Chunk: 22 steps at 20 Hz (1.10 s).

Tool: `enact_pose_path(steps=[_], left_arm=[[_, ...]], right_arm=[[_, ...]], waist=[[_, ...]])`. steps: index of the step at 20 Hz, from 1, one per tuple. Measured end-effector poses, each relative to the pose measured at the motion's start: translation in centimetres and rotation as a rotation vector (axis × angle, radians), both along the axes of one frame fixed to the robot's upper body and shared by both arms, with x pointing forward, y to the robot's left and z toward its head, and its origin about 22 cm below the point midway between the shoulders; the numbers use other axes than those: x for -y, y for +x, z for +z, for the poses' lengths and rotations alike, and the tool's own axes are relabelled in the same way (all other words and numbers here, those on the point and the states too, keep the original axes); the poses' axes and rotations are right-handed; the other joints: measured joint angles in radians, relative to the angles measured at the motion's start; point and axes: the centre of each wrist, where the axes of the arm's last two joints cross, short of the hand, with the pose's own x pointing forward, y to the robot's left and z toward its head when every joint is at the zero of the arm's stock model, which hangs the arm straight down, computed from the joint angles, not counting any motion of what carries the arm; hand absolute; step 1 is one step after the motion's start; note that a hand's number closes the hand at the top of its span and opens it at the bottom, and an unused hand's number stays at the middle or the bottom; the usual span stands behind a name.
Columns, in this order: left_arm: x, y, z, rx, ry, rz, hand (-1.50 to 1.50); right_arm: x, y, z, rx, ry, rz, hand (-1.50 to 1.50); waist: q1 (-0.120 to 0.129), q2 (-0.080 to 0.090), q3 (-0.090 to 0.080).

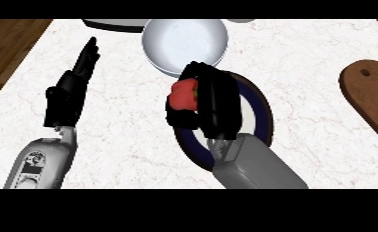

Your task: Pick the bell pepper from the plate and place it in the bowl

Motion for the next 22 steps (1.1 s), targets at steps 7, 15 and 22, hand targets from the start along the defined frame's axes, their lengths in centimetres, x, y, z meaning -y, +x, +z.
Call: enact_pose_path(steps=[7,15,22], left_arm=[[0.7,0.5,0.0,0.009,0.001,-0.017,0.00],[0.4,1.0,0.3,0.021,0.006,0.007,0.00],[0.1,0.7,0.5,0.027,0.002,0.027,0.00]], right_arm=[[-2.8,3.2,3.5,0.106,0.008,-0.146,1.50],[-4.1,8.1,4.3,0.192,-0.102,-0.278,1.50],[-3.1,12.1,2.0,0.175,-0.271,-0.405,1.50]], waist=[[0.010,0.012,0.001],[-0.010,0.018,0.003],[-0.027,0.020,0.004]])
